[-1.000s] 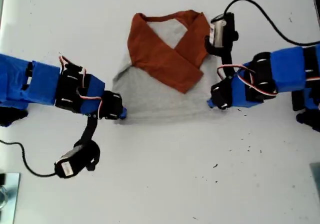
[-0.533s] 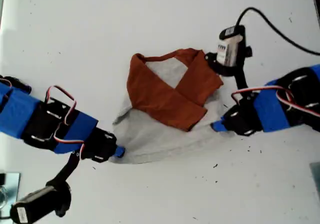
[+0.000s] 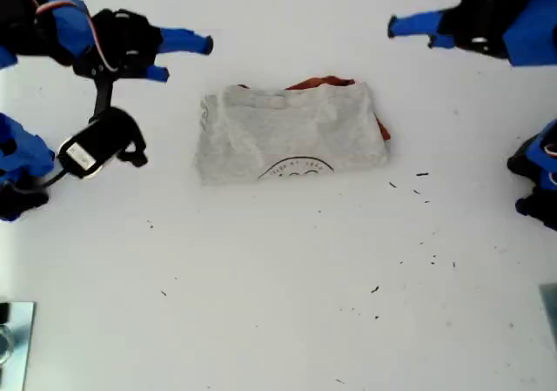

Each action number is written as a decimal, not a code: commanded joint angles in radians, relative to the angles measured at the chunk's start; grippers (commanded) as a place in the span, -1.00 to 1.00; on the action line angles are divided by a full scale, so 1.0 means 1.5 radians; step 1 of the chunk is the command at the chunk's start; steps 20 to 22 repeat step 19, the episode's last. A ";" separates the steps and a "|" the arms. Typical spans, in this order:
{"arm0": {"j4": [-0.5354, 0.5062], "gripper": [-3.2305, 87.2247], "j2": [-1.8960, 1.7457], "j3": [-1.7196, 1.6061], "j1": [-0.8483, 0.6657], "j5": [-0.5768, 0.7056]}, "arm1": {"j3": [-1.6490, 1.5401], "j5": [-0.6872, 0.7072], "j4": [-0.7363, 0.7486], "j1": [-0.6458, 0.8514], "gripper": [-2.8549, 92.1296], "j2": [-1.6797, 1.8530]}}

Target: Fold t shirt

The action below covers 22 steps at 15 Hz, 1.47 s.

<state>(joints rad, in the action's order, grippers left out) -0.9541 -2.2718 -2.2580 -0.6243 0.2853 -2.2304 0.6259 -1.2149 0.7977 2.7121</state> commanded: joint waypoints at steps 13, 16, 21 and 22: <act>-0.052 -0.60 -0.887 -0.658 0.383 -0.262 | -0.570 0.151 -0.108 -0.304 -0.65 0.528; -0.052 -0.59 -0.887 -0.658 0.382 -0.262 | -0.572 0.148 -0.107 -0.304 -0.67 0.528; -0.052 -0.59 -0.887 -0.658 0.382 -0.262 | -0.572 0.148 -0.107 -0.304 -0.67 0.528; -0.052 -0.59 -0.887 -0.658 0.382 -0.262 | -0.572 0.148 -0.107 -0.304 -0.67 0.528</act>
